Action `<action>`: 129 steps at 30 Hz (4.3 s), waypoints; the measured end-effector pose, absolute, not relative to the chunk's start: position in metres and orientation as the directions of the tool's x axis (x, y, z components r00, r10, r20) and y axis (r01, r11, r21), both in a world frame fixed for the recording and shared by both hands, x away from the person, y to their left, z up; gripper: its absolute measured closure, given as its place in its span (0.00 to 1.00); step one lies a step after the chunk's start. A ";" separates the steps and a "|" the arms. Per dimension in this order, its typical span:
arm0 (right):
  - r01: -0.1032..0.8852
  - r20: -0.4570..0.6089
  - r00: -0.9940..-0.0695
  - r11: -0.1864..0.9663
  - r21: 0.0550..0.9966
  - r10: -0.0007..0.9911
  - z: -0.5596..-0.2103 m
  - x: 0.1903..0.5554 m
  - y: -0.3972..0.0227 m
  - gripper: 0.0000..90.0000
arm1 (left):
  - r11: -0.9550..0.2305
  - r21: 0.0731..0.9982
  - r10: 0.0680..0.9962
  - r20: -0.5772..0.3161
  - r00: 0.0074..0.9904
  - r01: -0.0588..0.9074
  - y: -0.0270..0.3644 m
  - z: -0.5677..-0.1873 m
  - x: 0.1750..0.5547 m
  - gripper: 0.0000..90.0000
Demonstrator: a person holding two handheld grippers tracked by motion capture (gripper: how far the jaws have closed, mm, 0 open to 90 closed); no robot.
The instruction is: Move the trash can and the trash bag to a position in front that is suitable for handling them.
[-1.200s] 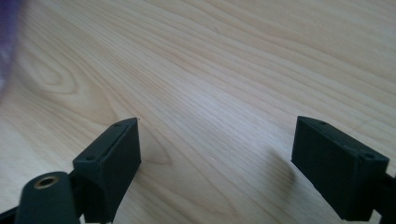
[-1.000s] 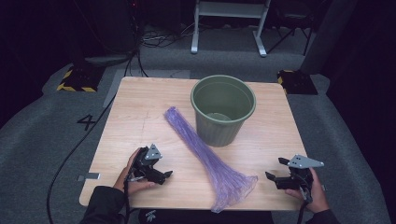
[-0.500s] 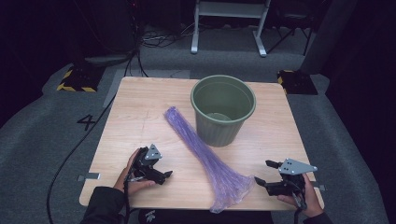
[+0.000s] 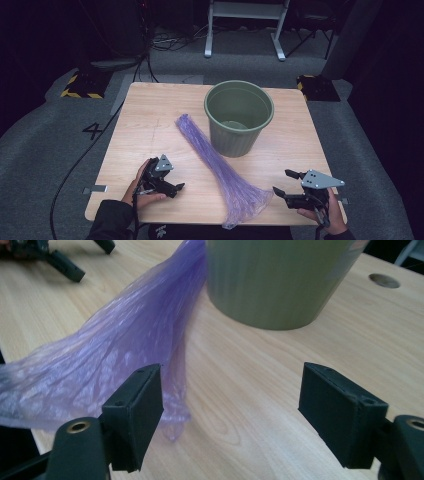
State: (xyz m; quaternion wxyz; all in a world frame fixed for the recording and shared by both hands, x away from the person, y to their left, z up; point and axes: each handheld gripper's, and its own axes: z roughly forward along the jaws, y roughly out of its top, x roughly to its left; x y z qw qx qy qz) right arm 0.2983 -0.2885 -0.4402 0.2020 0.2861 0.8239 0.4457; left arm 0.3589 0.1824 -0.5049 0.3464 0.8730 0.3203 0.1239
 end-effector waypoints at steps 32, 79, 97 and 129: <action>0.325 -0.005 -0.860 0.556 0.765 0.510 -0.489 0.299 -0.241 0.44 | -0.541 0.686 0.666 -0.004 0.746 0.487 0.181 -0.505 0.356 0.00; 0.382 -0.035 -0.793 0.541 0.749 0.608 -0.501 0.372 -0.177 0.33 | -0.537 0.685 0.671 -0.007 0.742 0.492 0.177 -0.505 0.358 0.00; 0.405 -0.022 -0.769 0.514 0.756 0.639 -0.503 0.384 -0.171 0.33 | -0.529 0.681 0.683 -0.012 0.730 0.506 0.171 -0.504 0.358 0.00; 0.396 -0.031 -0.739 0.471 0.788 0.672 -0.482 0.378 -0.240 0.29 | -0.504 0.774 0.592 -0.013 0.806 0.383 0.135 -0.477 0.340 0.18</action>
